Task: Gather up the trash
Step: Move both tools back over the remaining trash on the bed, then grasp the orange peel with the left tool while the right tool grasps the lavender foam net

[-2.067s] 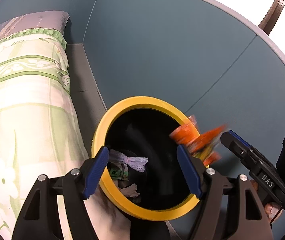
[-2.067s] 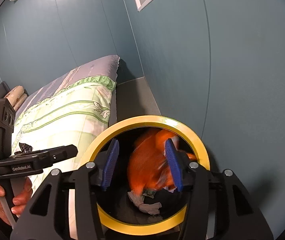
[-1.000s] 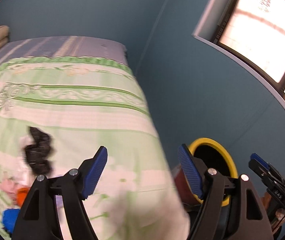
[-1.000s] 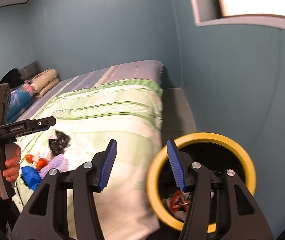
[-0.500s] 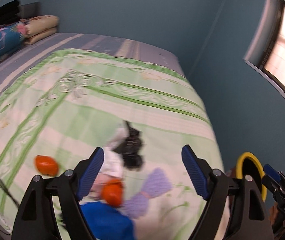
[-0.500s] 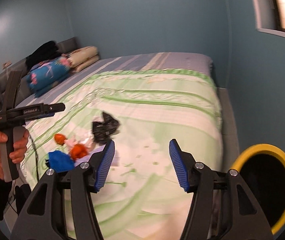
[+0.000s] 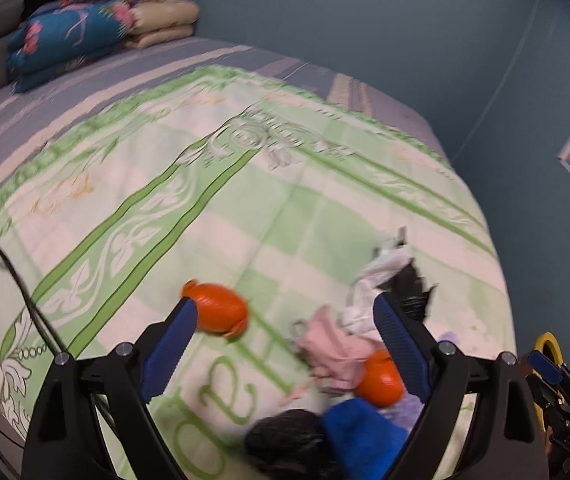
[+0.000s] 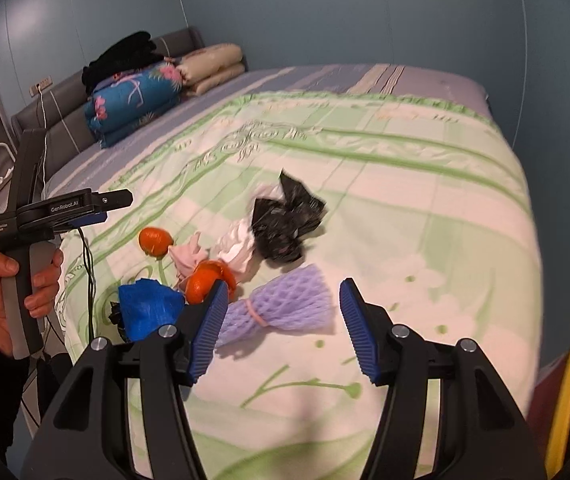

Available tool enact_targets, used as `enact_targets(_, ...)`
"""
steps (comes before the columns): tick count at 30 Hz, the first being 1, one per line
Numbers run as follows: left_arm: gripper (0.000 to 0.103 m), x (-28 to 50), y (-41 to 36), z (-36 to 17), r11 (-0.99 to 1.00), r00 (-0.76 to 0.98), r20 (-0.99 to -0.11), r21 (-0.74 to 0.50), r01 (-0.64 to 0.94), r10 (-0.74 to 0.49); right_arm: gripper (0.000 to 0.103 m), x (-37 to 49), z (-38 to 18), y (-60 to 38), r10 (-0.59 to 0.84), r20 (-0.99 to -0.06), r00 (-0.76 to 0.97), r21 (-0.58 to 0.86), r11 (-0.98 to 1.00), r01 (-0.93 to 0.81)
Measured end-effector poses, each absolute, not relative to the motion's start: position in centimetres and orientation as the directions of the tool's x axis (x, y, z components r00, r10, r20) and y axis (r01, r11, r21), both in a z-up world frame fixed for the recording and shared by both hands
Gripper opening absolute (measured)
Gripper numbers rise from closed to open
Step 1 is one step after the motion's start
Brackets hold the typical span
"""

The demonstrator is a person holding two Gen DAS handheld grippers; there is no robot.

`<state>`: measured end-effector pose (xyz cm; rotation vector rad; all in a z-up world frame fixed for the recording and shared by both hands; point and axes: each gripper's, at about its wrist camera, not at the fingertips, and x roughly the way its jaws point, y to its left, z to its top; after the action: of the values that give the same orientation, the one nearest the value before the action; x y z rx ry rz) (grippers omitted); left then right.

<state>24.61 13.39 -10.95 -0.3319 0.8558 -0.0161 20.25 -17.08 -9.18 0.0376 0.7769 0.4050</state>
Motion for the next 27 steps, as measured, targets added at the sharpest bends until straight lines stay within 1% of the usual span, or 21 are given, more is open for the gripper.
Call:
enact_targets(6,0.086,25.2,15.2,-14.3,0.943,0.628,-0.768,-0.290,-0.164,-0.127,0.055,22.2,-12.4,-15.1,0.351,-0.726,0.591,0.186,0.928,-0.323)
enact_targets(11,0.086,25.8,16.1,-16.2,0.936,0.610,-0.782,-0.299,-0.185,-0.129,0.055,23.5,-13.9,-14.6,0.336,-0.750,0.570,0.187,0.934,-0.305)
enact_targets(23,0.086,27.5,16.4,-18.9,0.939,0.574,-0.812,-0.269,-0.213,-0.102,0.055,25.1,-16.3,-13.4,0.298,-0.789,0.537,0.162,0.944,-0.287)
enact_targets(25,0.083,27.9,16.4,-19.1,0.940,0.568,-0.816,-0.267,-0.215,-0.102,0.055,25.3,-16.5,-13.2,0.294,-0.791,0.537,0.158,0.945,-0.285)
enact_targets(27,0.079,28.2,16.2,-19.4,0.941,0.562,-0.820,-0.266,-0.210,-0.106,0.055,25.5,-16.7,-13.3,0.290,-0.794,0.534,0.161,0.948,-0.274)
